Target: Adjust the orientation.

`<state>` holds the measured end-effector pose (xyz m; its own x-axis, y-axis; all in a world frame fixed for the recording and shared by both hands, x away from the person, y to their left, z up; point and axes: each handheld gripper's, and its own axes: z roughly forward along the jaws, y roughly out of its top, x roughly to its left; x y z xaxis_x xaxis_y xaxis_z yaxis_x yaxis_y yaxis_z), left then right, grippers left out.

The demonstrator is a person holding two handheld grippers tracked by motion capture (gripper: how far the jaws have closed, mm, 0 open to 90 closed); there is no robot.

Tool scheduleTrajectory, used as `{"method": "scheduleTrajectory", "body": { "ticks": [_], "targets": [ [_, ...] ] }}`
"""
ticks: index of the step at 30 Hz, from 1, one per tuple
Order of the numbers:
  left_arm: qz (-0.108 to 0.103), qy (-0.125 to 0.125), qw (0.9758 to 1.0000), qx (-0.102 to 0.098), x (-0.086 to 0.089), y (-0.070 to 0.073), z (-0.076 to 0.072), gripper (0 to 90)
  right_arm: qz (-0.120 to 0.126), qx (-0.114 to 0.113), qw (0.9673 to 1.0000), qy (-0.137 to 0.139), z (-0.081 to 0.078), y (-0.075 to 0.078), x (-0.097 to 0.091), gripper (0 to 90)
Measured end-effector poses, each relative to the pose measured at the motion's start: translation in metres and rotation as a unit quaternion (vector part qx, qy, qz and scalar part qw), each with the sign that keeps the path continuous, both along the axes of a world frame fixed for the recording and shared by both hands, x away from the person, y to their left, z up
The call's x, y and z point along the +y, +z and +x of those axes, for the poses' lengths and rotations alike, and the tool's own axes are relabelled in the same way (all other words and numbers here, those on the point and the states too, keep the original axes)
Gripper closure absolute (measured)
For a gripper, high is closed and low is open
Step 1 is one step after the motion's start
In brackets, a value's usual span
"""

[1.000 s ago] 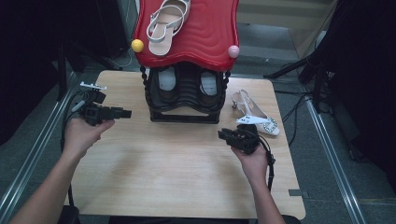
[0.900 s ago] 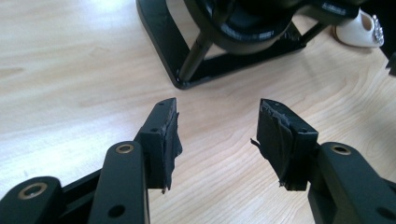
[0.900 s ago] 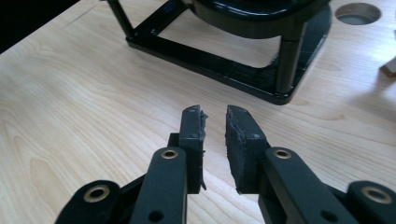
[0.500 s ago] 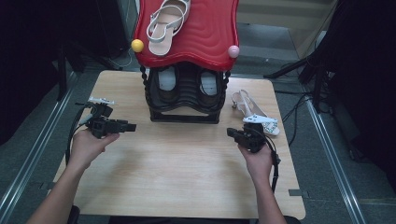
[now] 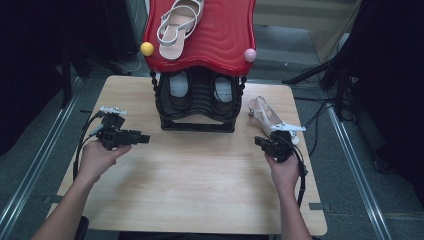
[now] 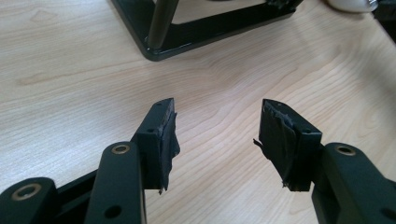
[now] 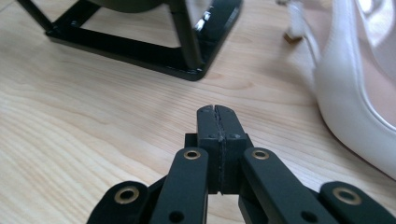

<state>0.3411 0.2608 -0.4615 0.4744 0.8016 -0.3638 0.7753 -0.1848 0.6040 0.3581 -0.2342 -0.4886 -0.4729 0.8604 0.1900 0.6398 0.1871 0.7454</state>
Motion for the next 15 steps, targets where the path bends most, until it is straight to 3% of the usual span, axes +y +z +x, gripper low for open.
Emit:
{"method": "scheduleTrajectory", "body": {
  "ticks": [5, 9, 10, 12, 15],
  "targets": [
    [0.006, -0.003, 1.0, 0.0, -0.002, -0.002, 0.002, 46.6, -0.024, -0.003, 0.9994, -0.025, 0.011, -0.008, -0.01, 90.0],
    [0.01, -0.008, 0.9999, 0.002, -0.003, -0.004, 0.003, 46.6, -0.018, -0.003, 0.9994, -0.03, 0.02, -0.01, -0.017, 90.0],
    [0.007, -0.01, 0.9999, 0.002, -0.002, -0.004, 0.003, 46.7, -0.024, 0.007, 0.9992, -0.031, 0.028, -0.013, -0.022, 90.0],
    [0.004, -0.01, 0.9999, 0.004, -0.001, -0.004, 0.003, 46.7, -0.03, 0.007, 0.9989, -0.035, 0.031, -0.014, -0.023, 90.0],
    [0.002, -0.004, 1.0, -0.006, 0.0, -0.002, 0.001, 46.9, -0.028, 0.012, 0.9983, -0.051, 0.041, -0.02, -0.031, 90.0]
  ]
}}
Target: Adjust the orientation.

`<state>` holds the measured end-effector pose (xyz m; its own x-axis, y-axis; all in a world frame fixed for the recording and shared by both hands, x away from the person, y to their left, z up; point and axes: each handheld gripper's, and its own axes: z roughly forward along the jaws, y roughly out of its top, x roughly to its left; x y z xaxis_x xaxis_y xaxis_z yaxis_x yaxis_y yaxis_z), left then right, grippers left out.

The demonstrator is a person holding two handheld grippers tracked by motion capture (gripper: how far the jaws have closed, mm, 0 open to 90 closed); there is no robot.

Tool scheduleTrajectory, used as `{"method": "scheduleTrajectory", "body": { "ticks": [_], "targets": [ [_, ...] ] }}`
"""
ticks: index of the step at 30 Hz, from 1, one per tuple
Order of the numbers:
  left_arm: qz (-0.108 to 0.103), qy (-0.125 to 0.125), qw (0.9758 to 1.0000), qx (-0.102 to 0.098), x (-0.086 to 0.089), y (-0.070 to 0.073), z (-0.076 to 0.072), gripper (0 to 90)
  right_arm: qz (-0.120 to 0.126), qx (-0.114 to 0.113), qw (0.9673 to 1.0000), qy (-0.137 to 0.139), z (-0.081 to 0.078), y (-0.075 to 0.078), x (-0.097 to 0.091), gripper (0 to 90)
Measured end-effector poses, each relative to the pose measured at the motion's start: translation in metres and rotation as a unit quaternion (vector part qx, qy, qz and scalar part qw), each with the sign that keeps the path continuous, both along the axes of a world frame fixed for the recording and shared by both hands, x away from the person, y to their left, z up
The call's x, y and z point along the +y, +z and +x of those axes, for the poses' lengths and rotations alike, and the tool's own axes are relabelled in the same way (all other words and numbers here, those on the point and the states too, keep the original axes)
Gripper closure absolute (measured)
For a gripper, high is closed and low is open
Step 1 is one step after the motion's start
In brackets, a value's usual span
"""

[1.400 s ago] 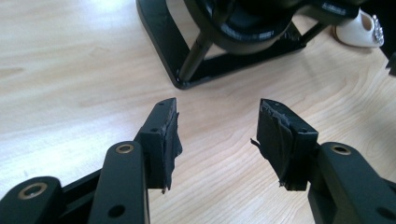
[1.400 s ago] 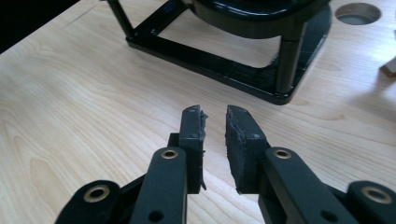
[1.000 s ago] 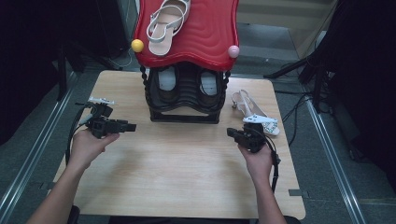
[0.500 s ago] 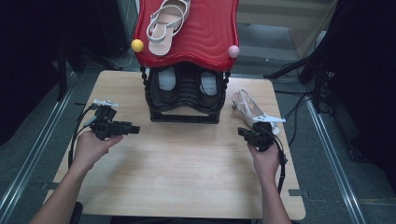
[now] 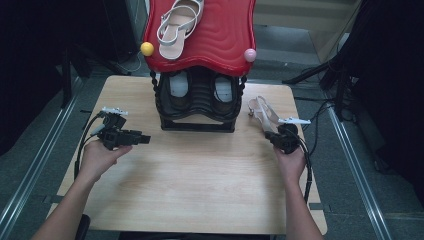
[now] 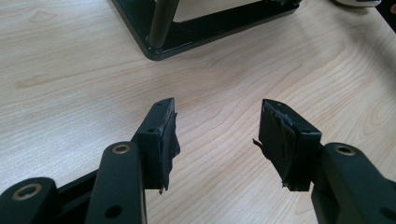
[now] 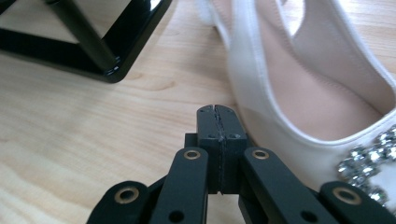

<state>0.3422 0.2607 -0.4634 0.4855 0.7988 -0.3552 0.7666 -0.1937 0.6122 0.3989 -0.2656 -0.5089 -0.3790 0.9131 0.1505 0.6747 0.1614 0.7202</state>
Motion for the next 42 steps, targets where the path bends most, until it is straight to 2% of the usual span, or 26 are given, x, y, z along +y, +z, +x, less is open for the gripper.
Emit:
{"method": "scheduleTrajectory", "body": {
  "ticks": [3, 8, 15, 19, 22, 24, 27, 32, 38, 42],
  "targets": [
    [0.005, -0.002, 1.0, -0.001, -0.001, -0.001, 0.0, 46.9, -0.014, 0.009, 0.9998, -0.008, 0.005, -0.003, -0.003, 90.0],
    [0.017, -0.005, 0.9998, -0.008, -0.003, -0.001, -0.001, 47.2, -0.016, 0.015, 0.9995, -0.022, 0.008, -0.008, -0.011, 90.0],
    [0.022, -0.009, 0.9997, -0.006, -0.004, -0.003, -0.001, 47.3, -0.018, 0.015, 0.9994, -0.024, 0.006, -0.008, -0.015, 90.0],
    [0.024, -0.011, 0.9996, -0.006, -0.004, -0.004, -0.001, 47.3, -0.011, 0.02, 0.9993, -0.03, 0.004, -0.007, -0.022, 90.0],
    [0.024, -0.011, 0.9996, -0.006, -0.004, -0.004, -0.001, 47.3, -0.02, 0.024, 0.9988, -0.038, 0.003, -0.006, -0.031, 90.0],
    [0.025, -0.011, 0.9996, -0.006, -0.004, -0.004, -0.001, 47.3, -0.019, 0.024, 0.9985, -0.045, 0.002, -0.005, -0.033, 90.0],
    [0.023, -0.011, 0.9996, -0.008, -0.004, -0.004, -0.001, 47.4, -0.013, 0.031, 0.997, -0.07, 0.002, -0.005, -0.047, 90.0],
    [0.023, -0.01, 0.9997, -0.006, -0.004, -0.004, -0.001, 47.4, 0.004, 0.036, 0.9944, -0.099, 0.006, -0.005, -0.061, 90.0],
    [0.024, -0.01, 0.9996, -0.007, -0.004, -0.004, -0.001, 47.4, 0.004, 0.04, 0.994, -0.102, 0.004, -0.003, -0.061, 90.0],
    [0.026, -0.007, 0.9996, -0.011, -0.003, -0.003, -0.002, 47.3, 0.014, 0.039, 0.9955, -0.085, -0.007, 0.006, -0.052, 90.0]
  ]
}}
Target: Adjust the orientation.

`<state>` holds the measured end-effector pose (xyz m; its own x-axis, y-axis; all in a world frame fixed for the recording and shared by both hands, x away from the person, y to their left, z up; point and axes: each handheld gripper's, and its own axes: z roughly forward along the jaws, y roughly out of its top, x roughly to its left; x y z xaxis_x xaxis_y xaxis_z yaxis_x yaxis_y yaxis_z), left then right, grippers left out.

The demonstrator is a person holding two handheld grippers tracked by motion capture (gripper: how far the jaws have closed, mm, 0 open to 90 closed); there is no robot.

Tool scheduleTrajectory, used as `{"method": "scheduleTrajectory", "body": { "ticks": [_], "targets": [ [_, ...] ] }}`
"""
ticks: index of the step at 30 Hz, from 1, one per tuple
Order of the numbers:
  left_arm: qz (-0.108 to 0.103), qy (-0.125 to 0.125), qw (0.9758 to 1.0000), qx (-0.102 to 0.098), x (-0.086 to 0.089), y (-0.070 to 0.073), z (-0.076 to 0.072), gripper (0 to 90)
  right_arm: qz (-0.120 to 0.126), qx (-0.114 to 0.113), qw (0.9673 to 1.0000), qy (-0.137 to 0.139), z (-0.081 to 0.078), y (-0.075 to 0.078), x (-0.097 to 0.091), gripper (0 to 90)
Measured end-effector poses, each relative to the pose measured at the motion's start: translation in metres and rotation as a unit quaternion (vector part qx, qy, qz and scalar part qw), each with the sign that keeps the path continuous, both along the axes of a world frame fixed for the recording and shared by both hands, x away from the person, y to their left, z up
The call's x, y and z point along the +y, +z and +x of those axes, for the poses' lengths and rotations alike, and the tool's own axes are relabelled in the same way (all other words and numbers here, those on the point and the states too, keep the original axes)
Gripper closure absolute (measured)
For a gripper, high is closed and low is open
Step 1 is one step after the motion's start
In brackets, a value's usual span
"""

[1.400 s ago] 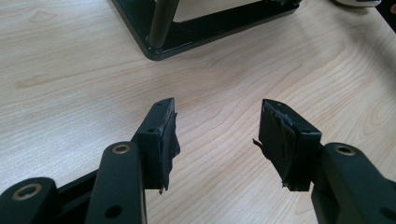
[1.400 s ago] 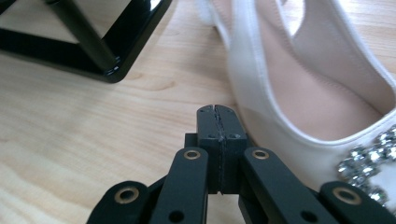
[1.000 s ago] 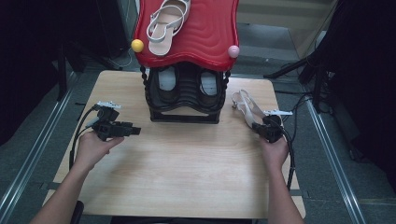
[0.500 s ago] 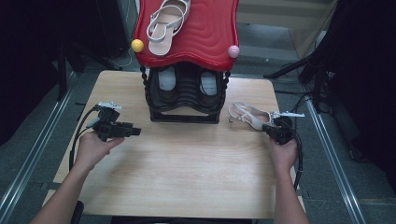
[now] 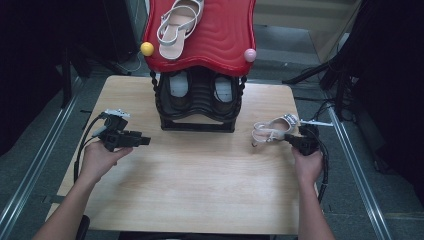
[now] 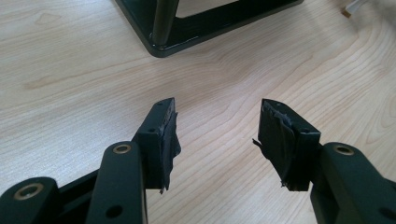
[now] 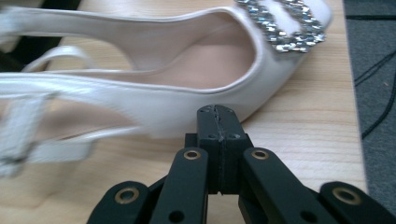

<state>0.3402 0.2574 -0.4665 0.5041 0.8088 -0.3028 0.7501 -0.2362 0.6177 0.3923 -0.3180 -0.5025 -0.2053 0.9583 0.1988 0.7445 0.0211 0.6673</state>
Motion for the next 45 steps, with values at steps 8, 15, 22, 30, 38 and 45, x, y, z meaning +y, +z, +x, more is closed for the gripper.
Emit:
{"method": "scheduleTrajectory", "body": {
  "ticks": [8, 15, 22, 30, 38, 45],
  "targets": [
    [0.0, -0.005, 1.0, 0.002, -0.001, 0.001, -0.001, 47.3, 0.026, -0.004, 0.9994, 0.023, -0.022, 0.024, 0.026, 90.0],
    [0.004, -0.008, 1.0, 0.002, -0.004, -0.001, -0.001, 47.3, 0.03, -0.022, 0.9963, 0.078, -0.031, 0.041, 0.056, 90.0],
    [0.011, -0.011, 0.9999, 0.004, -0.005, -0.003, -0.001, 47.3, 0.014, -0.012, 0.9957, 0.09, -0.013, 0.036, 0.084, 90.0],
    [0.006, -0.007, 1.0, 0.003, -0.003, -0.005, -0.003, 47.3, 0.016, -0.011, 0.9966, 0.08, -0.013, 0.027, 0.078, 90.0],
    [0.005, -0.007, 1.0, 0.004, -0.003, -0.005, -0.002, 47.3, 0.013, 0.003, 0.9975, 0.07, -0.017, 0.024, 0.06, 90.0],
    [0.005, -0.008, 0.9999, 0.005, -0.002, -0.005, -0.002, 47.4, 0.007, 0.007, 0.9981, 0.061, -0.02, 0.025, 0.051, 90.0]
  ]
}}
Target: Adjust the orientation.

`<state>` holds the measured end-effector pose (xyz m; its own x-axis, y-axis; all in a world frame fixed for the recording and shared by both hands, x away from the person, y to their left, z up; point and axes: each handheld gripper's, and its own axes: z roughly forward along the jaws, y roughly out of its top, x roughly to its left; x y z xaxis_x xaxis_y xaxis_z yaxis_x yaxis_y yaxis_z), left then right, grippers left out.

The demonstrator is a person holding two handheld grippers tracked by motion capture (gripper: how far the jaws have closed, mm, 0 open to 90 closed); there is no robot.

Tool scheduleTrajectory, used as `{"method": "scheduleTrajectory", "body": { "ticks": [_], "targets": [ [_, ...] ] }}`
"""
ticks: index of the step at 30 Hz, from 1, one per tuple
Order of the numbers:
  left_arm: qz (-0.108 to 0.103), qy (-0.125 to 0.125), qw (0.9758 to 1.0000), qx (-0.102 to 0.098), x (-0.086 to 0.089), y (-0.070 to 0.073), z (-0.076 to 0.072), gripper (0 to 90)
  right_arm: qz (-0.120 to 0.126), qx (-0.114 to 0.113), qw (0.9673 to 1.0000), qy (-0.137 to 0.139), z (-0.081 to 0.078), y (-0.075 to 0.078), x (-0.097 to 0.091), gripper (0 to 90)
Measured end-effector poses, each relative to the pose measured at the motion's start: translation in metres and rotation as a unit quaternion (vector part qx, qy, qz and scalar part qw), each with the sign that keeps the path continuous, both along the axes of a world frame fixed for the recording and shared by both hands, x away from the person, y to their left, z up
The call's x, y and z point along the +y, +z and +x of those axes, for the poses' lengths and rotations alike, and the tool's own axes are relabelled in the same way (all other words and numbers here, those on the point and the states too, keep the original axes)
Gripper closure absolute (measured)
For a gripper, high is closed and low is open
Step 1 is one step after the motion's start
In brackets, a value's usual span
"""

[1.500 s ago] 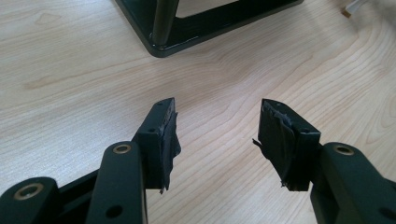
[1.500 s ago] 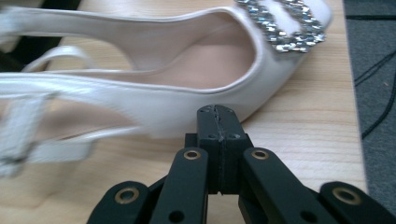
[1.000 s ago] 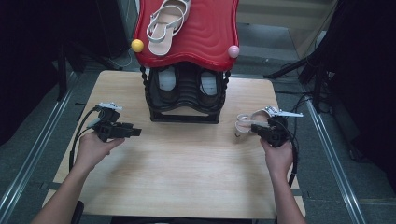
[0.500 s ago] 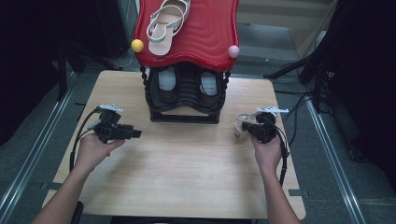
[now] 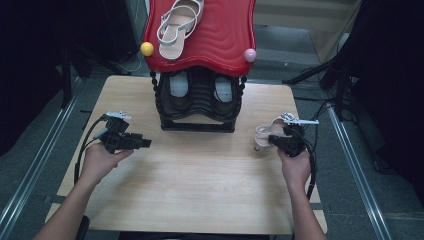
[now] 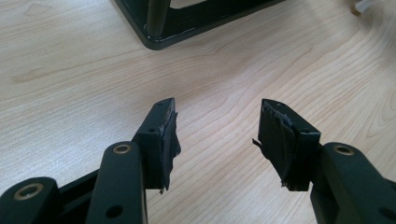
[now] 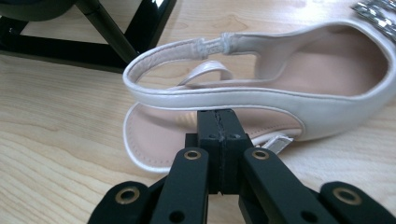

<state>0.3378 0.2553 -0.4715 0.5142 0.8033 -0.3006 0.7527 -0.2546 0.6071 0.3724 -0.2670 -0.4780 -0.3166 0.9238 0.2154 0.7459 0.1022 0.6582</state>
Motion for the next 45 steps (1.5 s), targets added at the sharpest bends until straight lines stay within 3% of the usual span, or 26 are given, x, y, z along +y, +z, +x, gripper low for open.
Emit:
{"method": "scheduleTrajectory", "body": {
  "ticks": [7, 13, 16, 26, 31, 37, 45],
  "targets": [
    [-0.001, -0.001, 1.0, 0.001, 0.0, 0.0, 0.0, 47.3, -0.01, 0.006, 0.9998, -0.013, -0.004, 0.001, -0.018, 90.0],
    [0.0, -0.001, 1.0, 0.001, -0.001, -0.001, 0.0, 47.3, -0.016, 0.009, 0.9991, -0.039, -0.007, 0.0, -0.045, 90.0],
    [-0.001, 0.0, 1.0, 0.002, -0.001, 0.0, 0.001, 47.3, -0.006, 0.013, 0.9987, -0.049, -0.007, -0.001, -0.052, 90.0],
    [0.002, -0.002, 1.0, 0.004, -0.002, -0.001, 0.001, 47.1, -0.008, 0.018, 0.9988, -0.045, -0.01, 0.004, -0.047, 90.0],
    [0.002, -0.004, 1.0, 0.004, -0.003, -0.001, 0.0, 47.2, 0.0, 0.015, 0.9987, -0.05, -0.019, 0.017, -0.048, 90.0],
    [0.004, -0.005, 1.0, 0.003, -0.004, -0.001, 0.0, 47.1, 0.004, -0.002, 0.9989, -0.046, -0.024, 0.051, -0.044, 90.0],
    [0.005, -0.009, 0.9999, 0.007, -0.004, -0.001, 0.001, 47.1, 0.011, -0.009, 0.9992, -0.037, -0.012, 0.06, -0.028, 89.2]
  ]
}}
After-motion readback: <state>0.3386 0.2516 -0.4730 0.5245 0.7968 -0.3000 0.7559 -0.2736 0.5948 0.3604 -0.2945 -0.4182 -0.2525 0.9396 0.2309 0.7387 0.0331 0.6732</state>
